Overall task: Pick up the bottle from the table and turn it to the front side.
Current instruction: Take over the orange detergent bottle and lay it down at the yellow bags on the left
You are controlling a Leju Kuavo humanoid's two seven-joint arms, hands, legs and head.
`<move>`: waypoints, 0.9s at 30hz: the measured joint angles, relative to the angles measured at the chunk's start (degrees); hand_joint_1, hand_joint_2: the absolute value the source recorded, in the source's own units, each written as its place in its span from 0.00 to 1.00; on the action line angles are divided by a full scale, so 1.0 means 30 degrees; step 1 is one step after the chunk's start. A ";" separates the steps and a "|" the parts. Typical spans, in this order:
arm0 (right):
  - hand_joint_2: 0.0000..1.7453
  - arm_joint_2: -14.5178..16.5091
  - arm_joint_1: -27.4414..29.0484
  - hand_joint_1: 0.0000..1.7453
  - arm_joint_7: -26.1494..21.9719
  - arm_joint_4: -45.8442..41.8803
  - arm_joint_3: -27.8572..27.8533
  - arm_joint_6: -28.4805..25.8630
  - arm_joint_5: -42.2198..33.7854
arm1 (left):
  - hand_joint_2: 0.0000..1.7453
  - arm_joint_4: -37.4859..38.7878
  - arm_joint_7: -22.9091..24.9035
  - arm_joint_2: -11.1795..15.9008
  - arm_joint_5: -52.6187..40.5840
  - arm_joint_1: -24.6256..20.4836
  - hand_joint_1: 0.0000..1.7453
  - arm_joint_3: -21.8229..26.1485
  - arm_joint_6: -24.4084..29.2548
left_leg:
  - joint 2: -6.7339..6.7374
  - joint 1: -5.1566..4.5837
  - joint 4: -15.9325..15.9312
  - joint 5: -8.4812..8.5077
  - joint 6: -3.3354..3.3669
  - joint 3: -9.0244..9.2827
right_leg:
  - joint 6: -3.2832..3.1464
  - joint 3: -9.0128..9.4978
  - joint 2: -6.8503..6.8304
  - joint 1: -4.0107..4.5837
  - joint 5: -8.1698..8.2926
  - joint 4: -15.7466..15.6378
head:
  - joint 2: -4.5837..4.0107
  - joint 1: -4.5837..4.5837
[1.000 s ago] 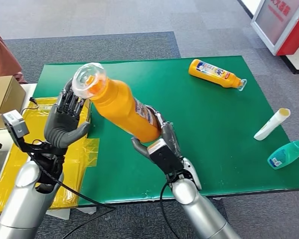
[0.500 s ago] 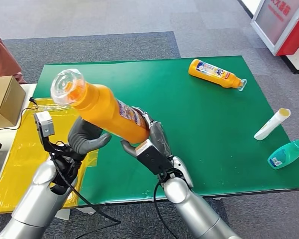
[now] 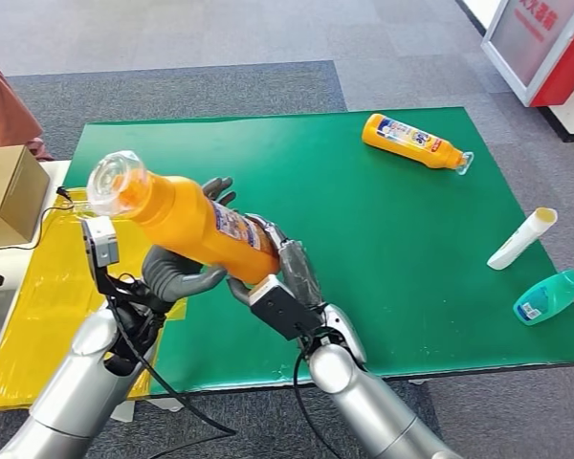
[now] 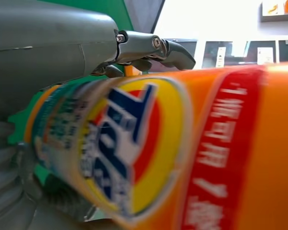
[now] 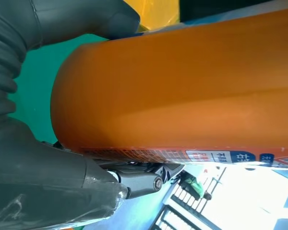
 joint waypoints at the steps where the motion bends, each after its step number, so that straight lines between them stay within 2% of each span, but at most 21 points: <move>1: 1.00 0.0020 0.0003 1.00 -0.0002 0.0091 0.0069 0.0002 0.0018 | 1.00 -0.0036 0.0000 -0.0026 -0.0027 -0.0094 0.00 -0.0031 0.0064 | 0.0000 0.0000 0.0000 0.0000 0.0000 0.0000 | 0.0000 0.0000 0.0000 0.0000 0.0000 0.0000 | 0.0000 0.0002; 6: 1.00 0.0160 -0.0004 1.00 -0.0064 0.0543 0.0268 -0.0067 0.0018 | 1.00 -0.0206 0.0000 -0.0124 -0.0202 -0.0372 0.00 -0.0129 0.0253 | 0.0000 0.0000 0.0000 0.0000 0.0000 0.0001 | 0.0000 -0.0003 0.0001 -0.0001 0.0000 0.0000 | 0.0000 0.0004; 8: 1.00 0.0215 -0.0021 1.00 -0.0122 0.0676 0.0332 -0.0098 0.0007 | 1.00 -0.0268 0.0000 -0.0160 -0.0206 -0.0406 0.04 -0.0180 0.0297 | 0.0001 0.0000 0.0000 0.0000 0.0000 0.0001 | 0.0000 -0.0005 0.0001 -0.0001 0.0000 0.0000 | 0.0000 0.0005; 10: 1.00 0.0288 -0.0076 1.00 -0.0208 0.0820 0.0364 -0.0118 -0.0040 | 1.00 -0.0302 0.0000 -0.0186 -0.0202 -0.0453 0.54 -0.0266 0.0350 | 0.0001 -0.0001 0.0000 0.0000 0.0000 0.0001 | 0.0000 -0.0008 0.0002 -0.0001 0.0000 0.0000 | 0.0000 0.0004; 12: 1.00 0.0354 -0.0141 1.00 -0.0270 0.0937 0.0368 -0.0113 -0.0104 | 1.00 -0.0313 0.0000 -0.0202 -0.0197 -0.0508 1.00 -0.0361 0.0403 | 0.0002 0.0000 0.0000 0.0001 0.0000 0.0001 | 0.0000 -0.0008 0.0002 -0.0001 0.0000 0.0000 | 0.0000 0.0004; 27: 1.00 0.0445 -0.0168 1.00 -0.0286 0.1026 0.0379 -0.0091 -0.0235 | 1.00 -0.0322 -0.0180 -0.0200 0.0071 -0.0568 1.00 -0.0432 0.0570 | 0.0003 -0.0001 0.0000 0.0001 -0.0001 0.0000 | 0.0000 -0.0007 0.0003 -0.0001 0.0000 0.0000 | 0.0000 0.0002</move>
